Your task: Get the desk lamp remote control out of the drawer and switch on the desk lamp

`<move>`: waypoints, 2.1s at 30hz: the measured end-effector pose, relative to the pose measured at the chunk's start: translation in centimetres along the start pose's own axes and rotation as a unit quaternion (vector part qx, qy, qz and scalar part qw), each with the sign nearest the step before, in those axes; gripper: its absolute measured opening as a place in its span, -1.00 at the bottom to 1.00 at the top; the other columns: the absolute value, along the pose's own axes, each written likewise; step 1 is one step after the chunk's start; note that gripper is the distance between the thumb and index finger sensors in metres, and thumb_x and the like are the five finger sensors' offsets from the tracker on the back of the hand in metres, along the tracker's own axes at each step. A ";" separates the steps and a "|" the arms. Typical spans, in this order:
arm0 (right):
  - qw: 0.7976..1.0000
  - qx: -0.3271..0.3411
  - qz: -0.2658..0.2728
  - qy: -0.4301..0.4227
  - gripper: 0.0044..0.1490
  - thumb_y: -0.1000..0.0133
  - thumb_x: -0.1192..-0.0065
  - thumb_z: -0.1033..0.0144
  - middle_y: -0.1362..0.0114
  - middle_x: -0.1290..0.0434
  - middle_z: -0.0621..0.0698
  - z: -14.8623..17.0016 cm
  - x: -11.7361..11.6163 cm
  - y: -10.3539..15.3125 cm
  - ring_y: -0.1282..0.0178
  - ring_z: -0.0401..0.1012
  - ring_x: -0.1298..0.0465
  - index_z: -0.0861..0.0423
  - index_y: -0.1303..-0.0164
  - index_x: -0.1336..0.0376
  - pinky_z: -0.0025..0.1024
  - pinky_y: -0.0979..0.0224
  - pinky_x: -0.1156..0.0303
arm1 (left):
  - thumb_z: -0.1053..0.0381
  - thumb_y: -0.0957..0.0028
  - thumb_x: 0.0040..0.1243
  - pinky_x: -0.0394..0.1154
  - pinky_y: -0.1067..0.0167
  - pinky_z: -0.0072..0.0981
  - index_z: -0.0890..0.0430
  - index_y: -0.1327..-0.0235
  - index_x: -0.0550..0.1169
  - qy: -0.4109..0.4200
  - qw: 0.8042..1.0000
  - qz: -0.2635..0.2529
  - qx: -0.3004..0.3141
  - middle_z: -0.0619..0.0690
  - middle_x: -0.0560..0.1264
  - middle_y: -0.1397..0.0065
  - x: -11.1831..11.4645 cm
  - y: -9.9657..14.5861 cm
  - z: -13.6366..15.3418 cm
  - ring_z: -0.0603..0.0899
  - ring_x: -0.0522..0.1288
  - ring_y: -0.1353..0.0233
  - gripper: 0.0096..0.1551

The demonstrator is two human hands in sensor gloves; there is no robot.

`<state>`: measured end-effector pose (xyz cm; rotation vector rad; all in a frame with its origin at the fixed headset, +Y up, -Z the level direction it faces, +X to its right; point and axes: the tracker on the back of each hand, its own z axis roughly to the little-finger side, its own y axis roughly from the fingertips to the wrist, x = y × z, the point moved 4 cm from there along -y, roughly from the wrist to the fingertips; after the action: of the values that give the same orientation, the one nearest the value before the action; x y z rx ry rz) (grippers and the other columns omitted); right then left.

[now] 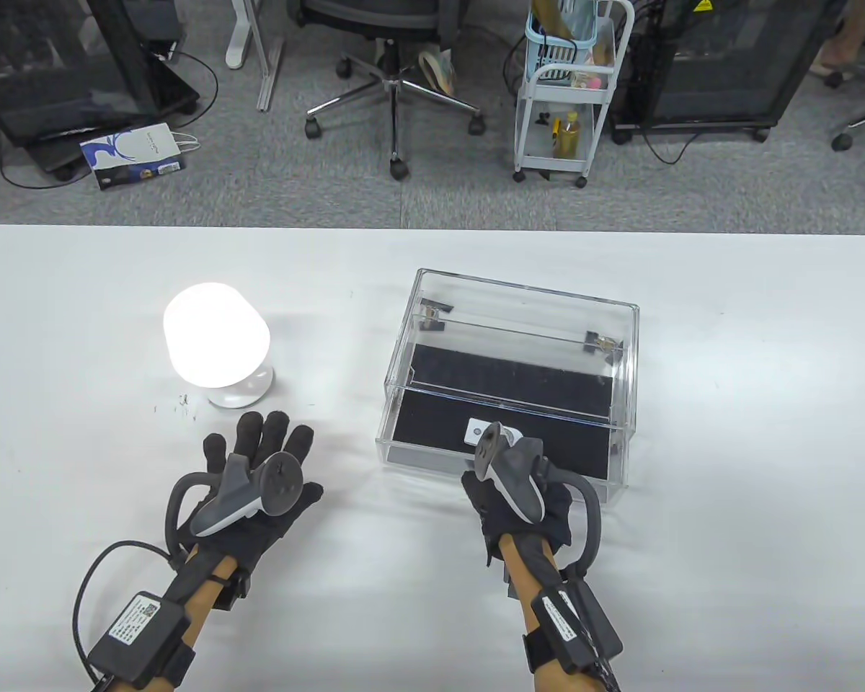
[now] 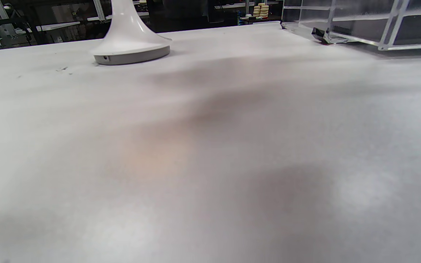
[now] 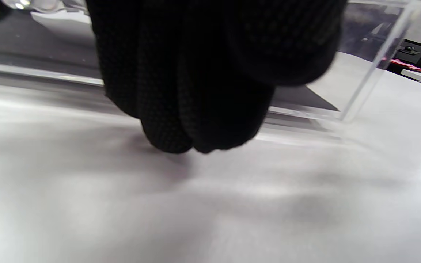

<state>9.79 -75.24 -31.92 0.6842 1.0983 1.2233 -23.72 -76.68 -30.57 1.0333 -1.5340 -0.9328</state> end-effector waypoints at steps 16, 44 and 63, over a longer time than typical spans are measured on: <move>0.991 -0.056 0.104 -0.057 -0.13 0.13 -0.02 -0.64 -0.01 -0.76 -0.08 1.0 4.4 -3.8 0.14 -0.16 -0.77 -0.13 0.12 -0.55 -0.44 0.07 -0.68 | -0.56 0.12 -0.49 -0.38 -0.41 0.45 -0.39 -0.44 -0.35 0.015 1.000 0.013 -0.006 -0.17 -0.47 -0.68 0.7 -0.7 0.8 0.19 -0.50 -0.70 -0.11; 0.986 0.164 0.039 -0.017 0.09 0.17 0.25 -0.69 -0.77 0.31 -0.07 -1.7 -0.2 3.5 -0.78 0.11 0.25 -0.46 -0.53 0.34 0.29 -0.66 0.07 | -0.56 0.12 -0.49 -0.38 -0.41 0.44 -0.39 -0.43 -0.35 -0.001 0.999 0.031 -0.020 -0.17 -0.48 -0.67 2.3 -1.1 1.0 0.19 -0.50 -0.70 -0.11; 0.988 0.150 0.026 -0.020 0.08 0.17 0.24 -0.68 -0.77 0.33 -0.07 -1.2 -0.4 3.2 -0.77 0.10 0.26 -0.46 -0.53 0.34 0.28 -0.66 0.08 | -0.56 0.12 -0.49 -0.39 -0.41 0.44 -0.39 -0.43 -0.35 0.000 0.999 0.036 -0.018 -0.17 -0.48 -0.67 2.2 -1.0 0.9 0.18 -0.50 -0.70 -0.11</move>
<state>7.46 -74.96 -29.44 0.9681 1.2518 1.0935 -24.68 -79.05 -30.93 0.9463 -1.5392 -0.9071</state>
